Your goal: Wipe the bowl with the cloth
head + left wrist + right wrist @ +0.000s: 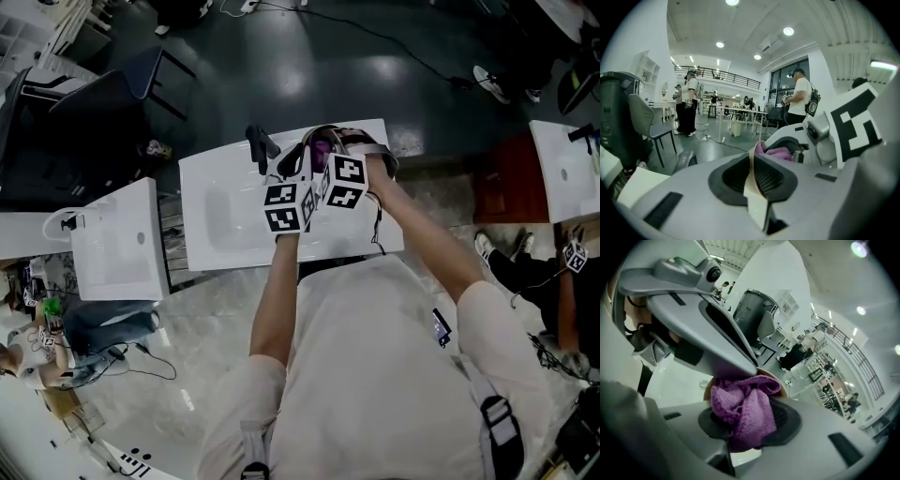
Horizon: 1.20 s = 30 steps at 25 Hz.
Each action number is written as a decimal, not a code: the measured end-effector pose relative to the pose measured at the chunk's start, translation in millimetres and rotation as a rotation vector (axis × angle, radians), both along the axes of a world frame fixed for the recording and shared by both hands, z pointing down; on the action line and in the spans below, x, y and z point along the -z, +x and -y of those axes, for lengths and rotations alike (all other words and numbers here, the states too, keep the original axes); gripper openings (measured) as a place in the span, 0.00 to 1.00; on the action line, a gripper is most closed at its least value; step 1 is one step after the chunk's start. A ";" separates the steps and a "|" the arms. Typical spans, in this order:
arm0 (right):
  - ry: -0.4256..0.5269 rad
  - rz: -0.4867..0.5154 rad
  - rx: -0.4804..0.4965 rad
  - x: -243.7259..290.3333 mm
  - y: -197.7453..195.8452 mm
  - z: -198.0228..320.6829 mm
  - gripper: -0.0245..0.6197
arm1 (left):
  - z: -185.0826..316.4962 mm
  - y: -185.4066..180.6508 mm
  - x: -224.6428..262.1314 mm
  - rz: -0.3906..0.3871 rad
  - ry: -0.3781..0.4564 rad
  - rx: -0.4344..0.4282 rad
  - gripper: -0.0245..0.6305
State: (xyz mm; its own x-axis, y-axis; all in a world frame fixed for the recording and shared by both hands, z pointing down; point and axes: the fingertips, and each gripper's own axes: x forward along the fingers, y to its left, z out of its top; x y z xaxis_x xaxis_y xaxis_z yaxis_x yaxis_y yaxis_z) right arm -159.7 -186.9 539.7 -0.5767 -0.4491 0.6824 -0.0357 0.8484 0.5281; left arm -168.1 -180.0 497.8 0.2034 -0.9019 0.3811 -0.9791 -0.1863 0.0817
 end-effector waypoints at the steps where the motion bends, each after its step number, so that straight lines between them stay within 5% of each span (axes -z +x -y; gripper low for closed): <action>1: 0.019 -0.005 -0.020 -0.1 2.0 4.1 0.23 | -0.5 -1.0 -1.9 0.005 -0.005 0.005 0.08; 6: 0.075 -0.076 -0.076 -4.2 16.6 13.6 0.22 | -5.3 -6.5 -10.3 -0.038 -0.016 0.031 0.08; 11: 0.143 -0.255 -0.004 -29.7 20.6 -1.8 0.22 | 1.3 -9.5 -20.5 -0.008 -0.038 0.020 0.07; 14: 0.107 -0.300 0.052 -37.6 17.3 -18.0 0.22 | 1.3 -13.2 -22.4 0.023 -0.043 0.018 0.07; 23: 0.085 -0.164 0.146 -18.9 7.5 -57.1 0.22 | -8.9 -35.2 -21.1 0.049 -0.040 0.075 0.07; 30: 0.025 -0.055 0.107 -11.1 27.9 -66.0 0.22 | -9.1 -46.9 -24.7 0.024 -0.045 0.113 0.07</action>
